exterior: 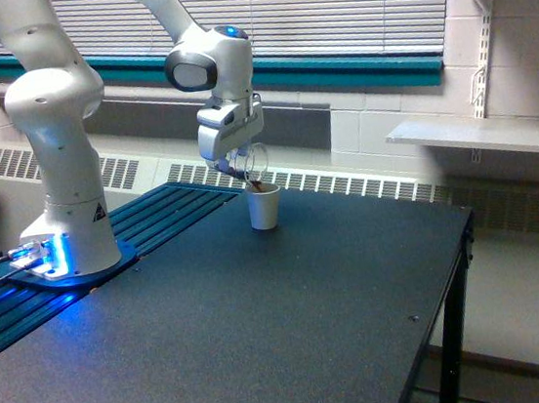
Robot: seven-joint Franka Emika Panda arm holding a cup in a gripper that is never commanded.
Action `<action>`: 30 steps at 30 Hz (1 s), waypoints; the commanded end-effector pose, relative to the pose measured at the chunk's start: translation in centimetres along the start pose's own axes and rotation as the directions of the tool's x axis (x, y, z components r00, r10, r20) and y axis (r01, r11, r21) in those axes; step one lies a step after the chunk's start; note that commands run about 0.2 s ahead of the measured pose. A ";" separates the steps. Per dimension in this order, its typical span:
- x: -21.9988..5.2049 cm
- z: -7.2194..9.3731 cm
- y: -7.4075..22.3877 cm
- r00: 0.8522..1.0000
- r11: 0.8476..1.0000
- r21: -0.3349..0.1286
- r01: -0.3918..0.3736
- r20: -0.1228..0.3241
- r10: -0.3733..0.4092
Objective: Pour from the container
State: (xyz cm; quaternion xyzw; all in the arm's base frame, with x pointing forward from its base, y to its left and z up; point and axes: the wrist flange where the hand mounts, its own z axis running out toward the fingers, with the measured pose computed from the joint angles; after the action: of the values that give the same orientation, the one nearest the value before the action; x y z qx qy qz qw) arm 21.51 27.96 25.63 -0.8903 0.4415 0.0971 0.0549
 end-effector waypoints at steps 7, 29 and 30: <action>0.3 -0.1 -1.1 0.999 1.000 0.005 0.015 0.029 -0.015; 0.0 0.8 -1.8 0.998 1.000 -0.003 0.021 0.067 -0.020; -0.1 0.8 -1.8 0.997 1.000 -0.004 0.020 0.068 -0.020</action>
State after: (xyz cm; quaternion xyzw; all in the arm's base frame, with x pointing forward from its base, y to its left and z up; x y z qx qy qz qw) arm 22.74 28.91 24.83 -0.8878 0.4379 0.1270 0.0629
